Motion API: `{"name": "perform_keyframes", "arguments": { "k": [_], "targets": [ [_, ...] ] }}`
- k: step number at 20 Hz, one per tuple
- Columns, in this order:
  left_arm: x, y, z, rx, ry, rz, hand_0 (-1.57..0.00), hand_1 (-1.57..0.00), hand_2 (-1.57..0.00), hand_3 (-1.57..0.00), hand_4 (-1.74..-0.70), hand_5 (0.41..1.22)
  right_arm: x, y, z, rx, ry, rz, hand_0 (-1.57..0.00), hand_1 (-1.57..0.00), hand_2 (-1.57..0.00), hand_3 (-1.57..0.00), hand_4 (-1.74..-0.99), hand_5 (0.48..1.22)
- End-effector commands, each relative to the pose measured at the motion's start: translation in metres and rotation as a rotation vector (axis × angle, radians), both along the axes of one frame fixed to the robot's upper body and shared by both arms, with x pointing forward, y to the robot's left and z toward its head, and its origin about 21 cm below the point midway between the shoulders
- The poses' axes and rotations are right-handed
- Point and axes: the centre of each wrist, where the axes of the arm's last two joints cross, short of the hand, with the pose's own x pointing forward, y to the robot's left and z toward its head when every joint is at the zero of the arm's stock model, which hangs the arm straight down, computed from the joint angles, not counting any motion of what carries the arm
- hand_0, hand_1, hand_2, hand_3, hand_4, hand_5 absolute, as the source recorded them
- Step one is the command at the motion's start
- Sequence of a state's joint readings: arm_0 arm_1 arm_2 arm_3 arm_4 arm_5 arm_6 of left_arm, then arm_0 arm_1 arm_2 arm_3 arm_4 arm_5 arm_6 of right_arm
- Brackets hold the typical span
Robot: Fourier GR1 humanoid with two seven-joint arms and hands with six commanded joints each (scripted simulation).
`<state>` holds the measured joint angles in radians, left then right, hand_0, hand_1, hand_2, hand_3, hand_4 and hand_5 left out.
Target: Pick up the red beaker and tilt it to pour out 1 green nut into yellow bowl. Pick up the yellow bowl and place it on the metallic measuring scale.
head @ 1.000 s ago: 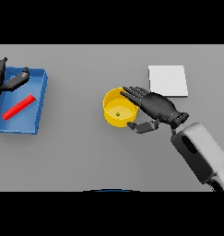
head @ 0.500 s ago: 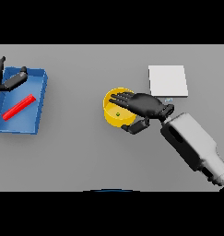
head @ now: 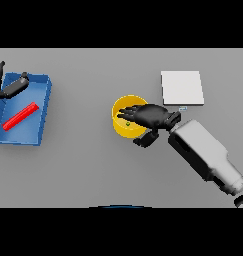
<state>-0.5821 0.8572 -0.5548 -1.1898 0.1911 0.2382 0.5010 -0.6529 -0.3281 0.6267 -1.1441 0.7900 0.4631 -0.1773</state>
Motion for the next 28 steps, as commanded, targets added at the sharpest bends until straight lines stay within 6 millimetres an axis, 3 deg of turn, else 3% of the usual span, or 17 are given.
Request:
{"name": "perform_keyframes", "arguments": {
  "k": [1,5,6,8,10,12,14,16,20,23,24,26,28],
  "targets": [
    [0.001,0.001,0.002,0.006,0.002,0.003,0.00,0.00,0.00,0.00,-0.79,0.732,0.001,0.002,-0.001,-0.013,-0.001,0.007,0.00,0.00,0.00,0.00,-1.304,0.703],
    [0.004,-0.001,-0.001,0.002,0.013,0.006,0.00,0.00,0.00,0.00,-0.79,0.725,0.005,0.010,-0.003,-0.045,-0.006,-0.012,-0.02,-0.04,-0.07,-0.09,-1.339,0.784],
    [0.003,-0.003,0.002,0.006,-0.002,-0.003,0.00,0.00,0.00,0.00,-0.79,0.723,0.004,0.010,-0.003,-0.054,-0.006,0.001,-0.09,-0.11,-0.13,-0.16,-1.362,0.820],
    [0.001,0.000,0.001,0.003,-0.004,0.003,0.00,0.00,0.00,0.00,-0.79,0.723,0.001,0.009,-0.007,-0.064,0.003,0.025,-0.51,-0.44,-0.39,-0.36,-1.425,0.964],
    [0.003,-0.003,0.003,0.001,-0.008,0.000,0.00,0.00,0.00,0.00,-0.80,0.726,-0.001,0.006,-0.003,-0.078,0.023,0.032,-0.89,-0.85,-0.81,-0.59,-1.534,1.057],
    [0.003,-0.002,0.006,0.000,-0.004,0.007,0.00,0.00,0.00,0.00,-0.80,0.728,0.002,0.006,-0.003,-0.086,0.049,0.040,-1.14,-1.11,-1.09,-0.87,-1.604,1.116],
    [0.000,-0.002,0.006,0.001,-0.003,0.004,0.00,0.00,0.00,0.00,-0.80,0.727,0.001,0.008,-0.001,-0.093,0.061,0.028,-1.29,-1.27,-1.26,-1.02,-1.649,1.154],
    [-0.003,0.002,0.006,-0.006,-0.009,0.002,0.00,0.00,0.00,0.00,-0.80,0.725,0.001,0.004,0.002,-0.083,0.070,0.034,-1.39,-1.38,-1.31,-1.14,-1.682,1.178],
    [-0.001,0.000,0.007,-0.003,-0.010,-0.001,0.00,0.00,0.00,0.00,-0.81,0.725,0.003,0.001,0.009,-0.085,0.054,0.023,-1.50,-1.49,-1.45,-1.18,-1.717,1.203],
    [-0.003,0.000,0.005,0.002,-0.006,-0.001,0.00,0.00,0.00,0.00,-0.80,0.724,0.002,0.000,0.025,-0.050,0.048,0.022,-1.53,-1.53,-1.49,-1.19,-1.729,1.212],
    [-0.003,-0.001,0.003,0.002,-0.003,-0.004,0.00,0.00,0.00,0.00,-0.80,0.723,0.000,-0.002,0.030,-0.054,0.042,0.022,-1.54,-1.54,-1.47,-1.27,-1.731,1.214],
    [-0.002,0.003,0.006,0.009,0.002,0.005,0.00,0.00,0.00,0.00,-0.80,0.721,0.003,-0.007,0.054,-0.062,0.009,0.017,-1.55,-1.55,-1.51,-1.38,-1.731,1.216],
    [-0.004,0.002,0.007,0.005,0.000,0.004,0.00,0.00,0.00,0.00,-0.80,0.719,0.003,-0.014,0.071,-0.069,-0.023,-0.001,-1.56,-1.56,-1.53,-1.35,-1.728,1.218]
  ]
}}
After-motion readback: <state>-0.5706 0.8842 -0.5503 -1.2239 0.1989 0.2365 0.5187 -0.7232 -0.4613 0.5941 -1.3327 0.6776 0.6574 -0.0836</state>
